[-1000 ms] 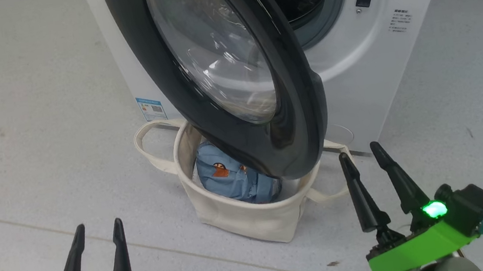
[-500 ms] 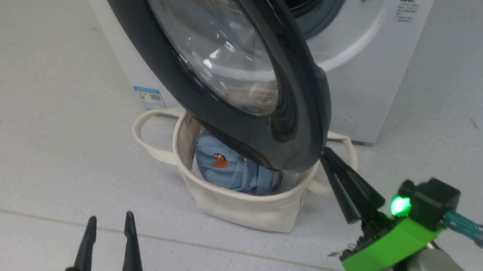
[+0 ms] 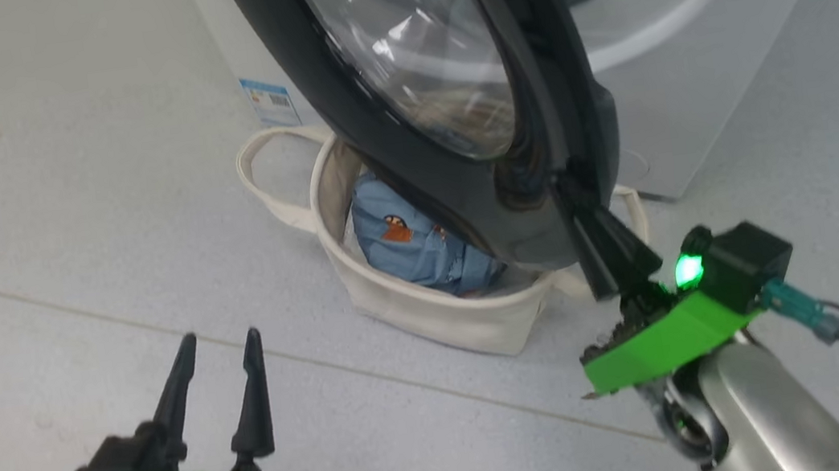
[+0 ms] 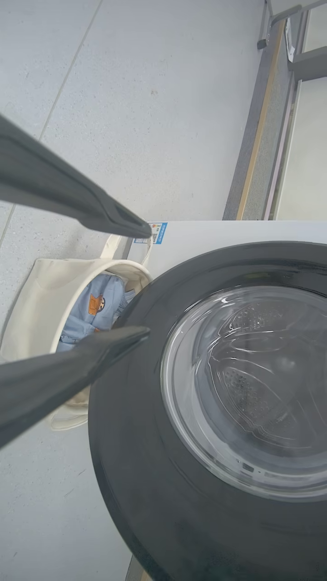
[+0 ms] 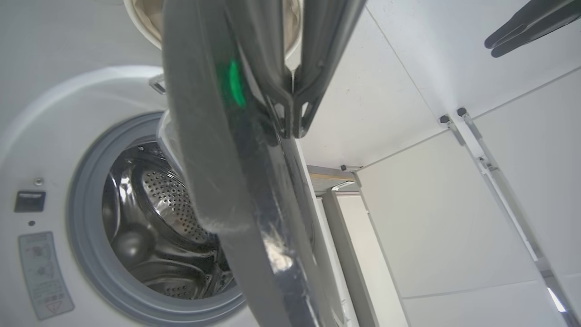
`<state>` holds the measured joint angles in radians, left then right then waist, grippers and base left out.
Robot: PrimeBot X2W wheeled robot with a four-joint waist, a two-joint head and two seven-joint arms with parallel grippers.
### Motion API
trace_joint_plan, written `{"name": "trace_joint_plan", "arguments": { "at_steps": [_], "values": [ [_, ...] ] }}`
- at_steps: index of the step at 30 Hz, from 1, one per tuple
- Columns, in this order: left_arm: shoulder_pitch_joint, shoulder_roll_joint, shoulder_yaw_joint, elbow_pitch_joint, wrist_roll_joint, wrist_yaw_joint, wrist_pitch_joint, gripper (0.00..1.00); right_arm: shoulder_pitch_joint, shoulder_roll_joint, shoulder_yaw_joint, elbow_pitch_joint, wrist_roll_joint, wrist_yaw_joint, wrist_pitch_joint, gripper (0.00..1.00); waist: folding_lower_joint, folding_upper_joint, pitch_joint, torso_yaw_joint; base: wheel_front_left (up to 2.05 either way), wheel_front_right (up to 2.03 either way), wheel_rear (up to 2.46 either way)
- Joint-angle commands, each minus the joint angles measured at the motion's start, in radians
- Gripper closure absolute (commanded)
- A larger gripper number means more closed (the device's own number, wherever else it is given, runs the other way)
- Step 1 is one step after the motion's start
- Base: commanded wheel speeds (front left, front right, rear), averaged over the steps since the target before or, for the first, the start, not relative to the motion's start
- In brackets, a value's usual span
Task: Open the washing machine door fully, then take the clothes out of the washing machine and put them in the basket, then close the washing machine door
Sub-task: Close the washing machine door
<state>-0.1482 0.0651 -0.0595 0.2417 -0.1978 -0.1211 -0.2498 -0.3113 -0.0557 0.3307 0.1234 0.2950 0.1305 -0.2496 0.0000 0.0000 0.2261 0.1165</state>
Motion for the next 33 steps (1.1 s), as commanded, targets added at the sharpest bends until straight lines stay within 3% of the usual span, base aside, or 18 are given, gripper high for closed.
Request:
{"name": "trace_joint_plan", "arguments": {
  "at_steps": [1, 21, 33],
  "values": [
    [-0.045, 0.006, 0.026, -0.03, 0.008, -0.005, -0.012, 0.0, -0.042, 0.005, 0.01, -0.029, -0.013, 0.0, -0.012, 1.0, 0.0, 0.0, 0.028, 0.011, 0.0, 0.0, 0.0],
    [-0.158, -0.01, -0.004, -0.042, 0.037, -0.007, -0.012, 0.0, -0.267, 0.004, -0.248, -0.052, 0.044, 0.0, -0.012, 1.0, 0.0, 0.0, 0.223, -0.009, 0.0, 0.0, 0.0],
    [-0.211, -0.014, -0.054, -0.046, 0.05, 0.008, -0.012, 0.0, -0.455, -0.039, -0.302, 0.03, 0.03, 0.0, -0.012, 1.0, 0.0, 0.0, 0.323, -0.009, 0.0, 0.0, 0.0]
  ]
}}
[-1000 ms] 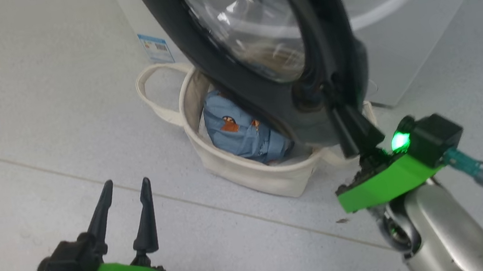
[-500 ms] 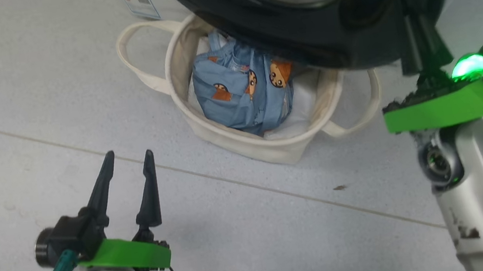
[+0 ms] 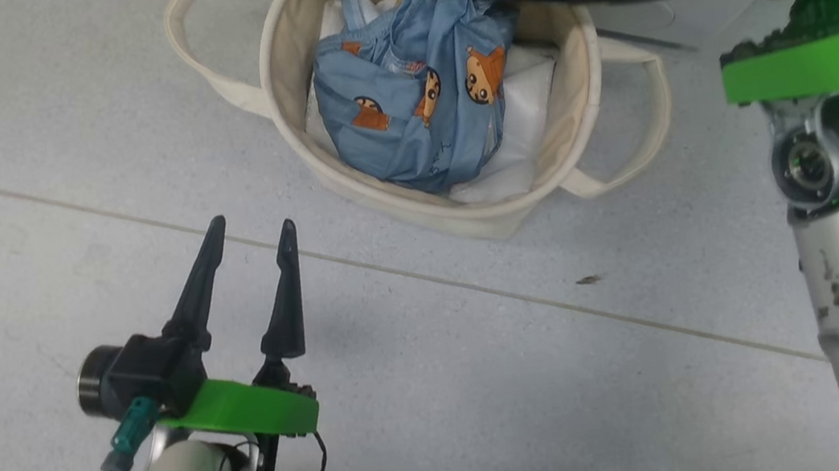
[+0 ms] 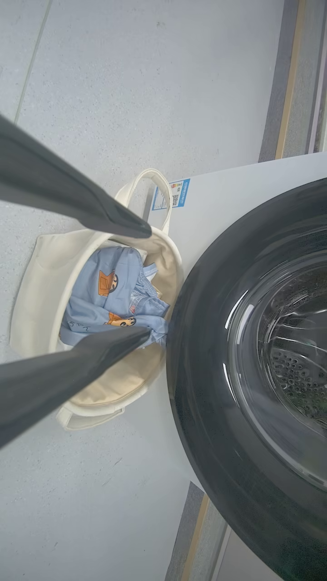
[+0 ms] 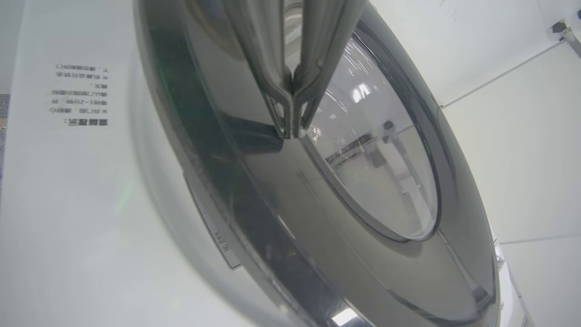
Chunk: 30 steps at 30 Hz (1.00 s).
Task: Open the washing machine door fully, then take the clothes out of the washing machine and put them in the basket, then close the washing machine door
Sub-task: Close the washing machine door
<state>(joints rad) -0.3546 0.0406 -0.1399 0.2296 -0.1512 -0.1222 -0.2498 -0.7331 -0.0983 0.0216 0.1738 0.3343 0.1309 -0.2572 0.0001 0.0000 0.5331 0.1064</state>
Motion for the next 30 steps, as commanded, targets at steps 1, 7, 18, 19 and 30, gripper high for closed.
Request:
{"name": "trace_joint_plan", "arguments": {
  "at_steps": [1, 7, 18, 19, 30],
  "values": [
    [-0.006, 0.01, 0.026, -0.035, 0.002, 0.011, -0.012, 0.0, -0.047, 0.002, 0.005, -0.013, -0.01, 0.0, -0.005, 1.0, -0.0001, 0.0, 0.023, 0.001, 0.0, 0.0, 0.0],
    [-0.017, 0.01, 0.015, -0.035, 0.0, 0.02, -0.012, 0.0, -0.107, -0.002, -0.017, 0.02, -0.011, 0.0, -0.005, 1.0, -0.0001, 0.0, 0.048, 0.003, 0.0, 0.0, 0.0],
    [-0.039, 0.01, -0.022, -0.061, -0.027, 0.04, -0.012, 0.0, -0.21, 0.009, -0.093, 0.033, -0.015, 0.0, -0.005, 1.0, -0.0001, 0.0, 0.111, 0.007, 0.0, 0.0, 0.0],
    [-0.042, 0.01, -0.021, -0.062, -0.026, 0.042, -0.012, 0.0, -0.216, 0.011, -0.098, 0.03, -0.018, 0.0, -0.005, 1.0, -0.0001, 0.0, 0.115, 0.008, 0.0, 0.0, 0.0],
    [-0.052, 0.01, -0.013, -0.055, -0.019, 0.039, -0.012, 0.0, -0.201, 0.035, -0.087, 0.02, -0.057, 0.0, -0.005, 1.0, -0.0001, 0.0, 0.101, 0.002, 0.0, 0.0, 0.0]
  ]
}}
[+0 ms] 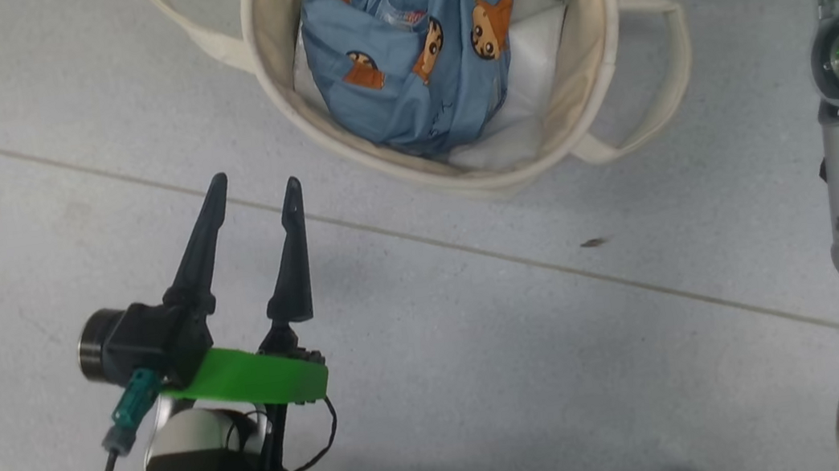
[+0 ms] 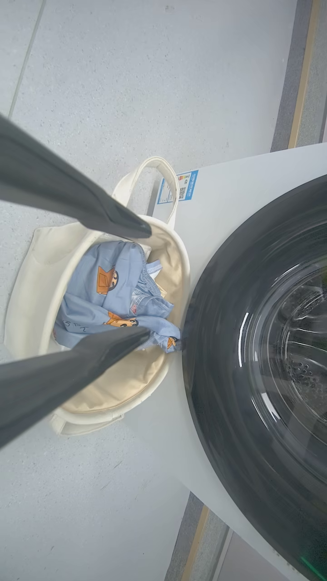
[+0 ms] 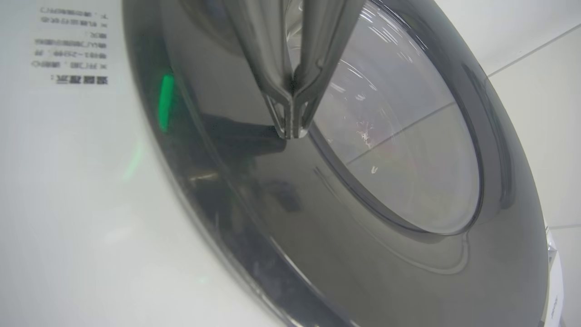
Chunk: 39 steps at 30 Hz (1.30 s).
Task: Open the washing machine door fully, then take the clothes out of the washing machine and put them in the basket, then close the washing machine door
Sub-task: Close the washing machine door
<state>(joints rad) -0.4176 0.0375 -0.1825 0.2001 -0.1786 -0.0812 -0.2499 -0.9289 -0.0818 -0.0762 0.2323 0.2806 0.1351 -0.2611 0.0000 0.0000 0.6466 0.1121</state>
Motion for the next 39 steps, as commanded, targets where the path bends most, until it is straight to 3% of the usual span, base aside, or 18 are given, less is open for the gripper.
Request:
{"name": "trace_joint_plan", "arguments": {
  "at_steps": [1, 16, 23, 28, 29, 30, 31, 36, 39],
  "values": [
    [0.014, 0.013, 0.031, -0.021, 0.01, -0.004, -0.012, 0.0, 0.006, 0.02, 0.018, -0.04, -0.002, -0.004, -0.001, 1.0, 0.0, 0.0, -0.024, -0.007, 0.0, 0.0, 0.0],
    [0.111, 0.013, 0.098, 0.005, 0.039, -0.014, -0.012, 0.0, 0.366, 0.02, 0.21, -0.114, -0.046, -0.004, -0.001, 1.0, 0.0, 0.0, -0.314, -0.087, 0.0, 0.0, 0.0],
    [0.182, 0.014, 0.126, -0.001, 0.053, -0.019, -0.012, 0.0, 0.522, 0.026, 0.237, -0.164, -0.053, -0.004, -0.001, 1.0, 0.0, 0.0, -0.412, -0.144, 0.0, 0.0, 0.0],
    [0.222, 0.014, 0.128, -0.036, 0.027, -0.035, -0.012, 0.0, 0.642, 0.03, 0.187, -0.188, -0.046, -0.004, -0.001, 1.0, 0.0, 0.0, -0.464, -0.176, 0.0, 0.0, 0.0],
    [0.231, 0.014, 0.125, -0.044, 0.022, -0.038, -0.012, 0.0, 0.665, 0.03, 0.17, -0.184, -0.059, -0.004, -0.001, 0.96, 0.0, 0.0, -0.475, -0.179, 0.0, 0.0, 0.0],
    [0.241, 0.014, 0.122, -0.049, 0.022, -0.04, -0.012, 0.0, 0.688, 0.03, 0.148, -0.183, -0.061, -0.004, -0.001, 0.29, 0.0, 0.0, -0.486, -0.182, 0.0, 0.0, 0.0],
    [0.249, 0.015, 0.122, -0.052, 0.021, -0.042, -0.012, 0.0, 0.707, 0.031, 0.124, -0.19, -0.057, -0.004, -0.001, 0.0, 0.0, 0.0, -0.495, -0.185, 0.0, 0.0, 0.0],
    [0.286, 0.025, 0.142, -0.065, 0.015, -0.046, -0.012, 0.0, 0.78, 0.031, 0.036, -0.214, -0.01, -0.004, -0.001, 0.0, 0.0, 0.0, -0.526, -0.212, 0.0, 0.0, 0.0],
    [0.306, 0.034, 0.14, -0.065, 0.011, -0.048, -0.012, 0.0, 0.808, 0.031, 0.038, -0.221, -0.004, -0.004, -0.001, 0.0, 0.0, 0.0, -0.54, -0.227, 0.0, 0.0, 0.0]
  ]
}}
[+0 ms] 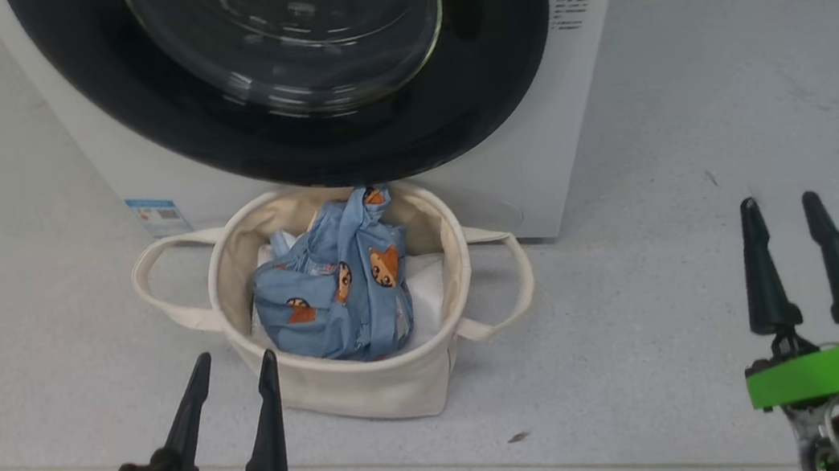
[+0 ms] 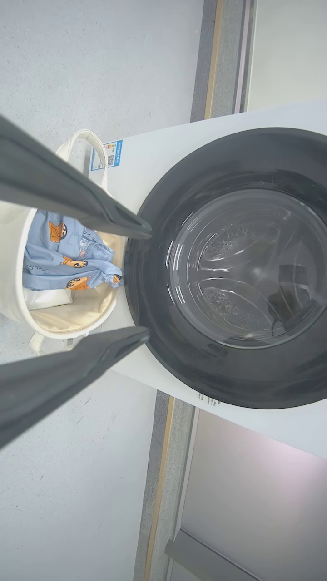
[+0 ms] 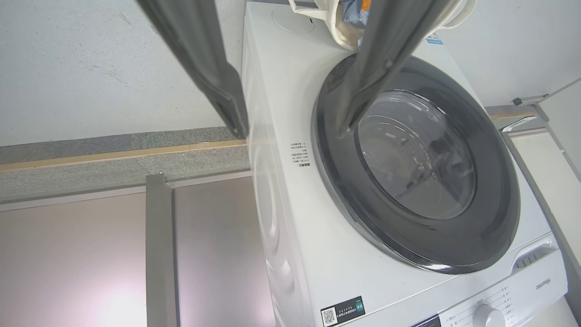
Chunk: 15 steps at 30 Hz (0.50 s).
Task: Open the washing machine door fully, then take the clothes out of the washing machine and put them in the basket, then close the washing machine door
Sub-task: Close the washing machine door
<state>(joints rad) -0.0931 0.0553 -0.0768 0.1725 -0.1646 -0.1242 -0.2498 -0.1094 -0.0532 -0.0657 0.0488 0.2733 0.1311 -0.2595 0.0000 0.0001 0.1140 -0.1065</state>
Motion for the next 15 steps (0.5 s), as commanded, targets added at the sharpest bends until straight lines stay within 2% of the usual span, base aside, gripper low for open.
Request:
{"name": "trace_joint_plan", "arguments": {
  "at_steps": [1, 11, 13, 15],
  "values": [
    [-0.014, 0.019, 0.036, -0.037, -0.005, -0.005, -0.012, 0.0, -0.002, 0.003, 0.029, -0.036, 0.005, 0.0, -0.002, 0.0, 0.0, -0.0001, -0.011, -0.012, 0.0, 0.0, 0.0],
    [0.002, 0.049, 0.016, -0.008, 0.041, -0.003, -0.012, 0.0, 0.019, 0.003, 0.003, 0.049, -0.049, 0.0, -0.002, 0.0, 0.0, -0.0001, -0.021, -0.022, 0.0, 0.0, 0.0],
    [-0.001, 0.063, 0.012, 0.014, 0.095, 0.03, -0.012, 0.0, 0.015, 0.003, 0.002, 0.055, -0.06, 0.0, -0.002, 0.0, 0.0, -0.0001, -0.02, -0.02, 0.0, 0.0, 0.0],
    [-0.007, 0.055, 0.015, 0.023, 0.096, 0.04, -0.012, 0.0, 0.01, 0.003, -0.002, 0.056, -0.079, 0.0, -0.002, 0.0, 0.0, -0.0001, -0.02, -0.018, 0.0, 0.0, 0.0]
  ]
}}
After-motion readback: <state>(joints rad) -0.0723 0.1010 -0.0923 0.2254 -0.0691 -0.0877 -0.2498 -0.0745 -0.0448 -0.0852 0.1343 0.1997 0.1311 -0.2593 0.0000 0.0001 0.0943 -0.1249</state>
